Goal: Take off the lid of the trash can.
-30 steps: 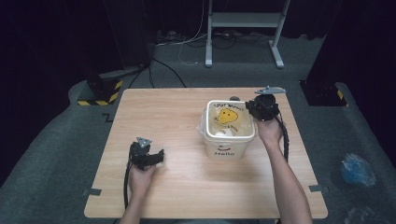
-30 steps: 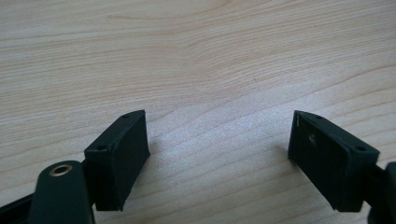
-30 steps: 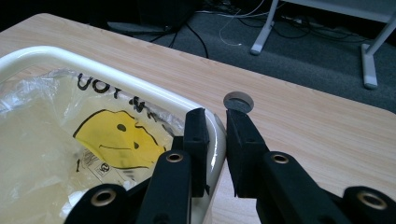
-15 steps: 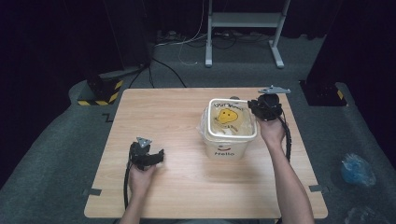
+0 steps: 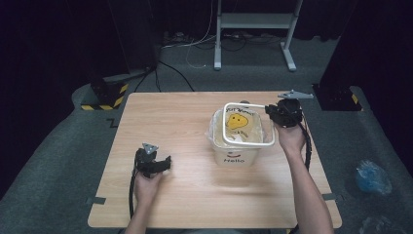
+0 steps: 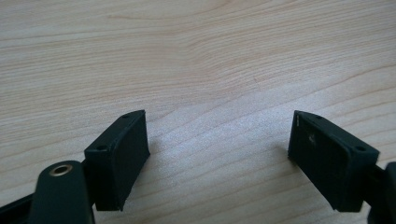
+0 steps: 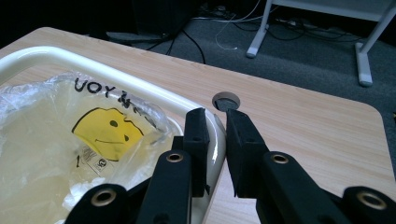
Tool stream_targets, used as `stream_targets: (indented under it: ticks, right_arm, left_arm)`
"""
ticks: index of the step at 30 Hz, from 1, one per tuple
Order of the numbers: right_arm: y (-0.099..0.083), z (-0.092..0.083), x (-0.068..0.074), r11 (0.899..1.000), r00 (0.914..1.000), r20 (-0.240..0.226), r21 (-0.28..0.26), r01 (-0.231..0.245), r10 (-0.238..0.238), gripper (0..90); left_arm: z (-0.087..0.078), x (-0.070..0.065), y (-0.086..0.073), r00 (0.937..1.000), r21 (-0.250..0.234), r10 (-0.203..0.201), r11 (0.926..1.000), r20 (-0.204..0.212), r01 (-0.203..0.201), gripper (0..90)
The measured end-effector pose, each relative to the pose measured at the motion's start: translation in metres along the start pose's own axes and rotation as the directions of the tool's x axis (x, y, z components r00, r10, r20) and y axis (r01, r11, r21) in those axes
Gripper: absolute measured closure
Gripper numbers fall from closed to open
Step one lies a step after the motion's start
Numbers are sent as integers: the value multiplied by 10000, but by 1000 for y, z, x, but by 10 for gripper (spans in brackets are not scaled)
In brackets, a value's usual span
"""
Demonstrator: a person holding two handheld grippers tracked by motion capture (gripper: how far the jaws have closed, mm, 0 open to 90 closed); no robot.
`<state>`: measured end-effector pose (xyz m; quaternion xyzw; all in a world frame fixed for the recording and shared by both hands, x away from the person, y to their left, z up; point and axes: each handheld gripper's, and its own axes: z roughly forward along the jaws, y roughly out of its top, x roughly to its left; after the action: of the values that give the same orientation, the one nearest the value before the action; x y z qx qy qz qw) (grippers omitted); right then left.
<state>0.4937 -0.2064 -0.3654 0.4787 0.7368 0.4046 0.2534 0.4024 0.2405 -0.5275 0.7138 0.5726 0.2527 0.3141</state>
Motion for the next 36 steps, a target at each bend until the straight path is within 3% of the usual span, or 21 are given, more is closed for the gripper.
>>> stream_targets:
  ticks: [36]
  right_arm:
    - [-33, -45, -55, 9978, 9954, 697, -89, -659, 664, 793]
  left_arm:
    - [0, 0, 0, 10000, 14, -4, 10000, -8, 4, 202]
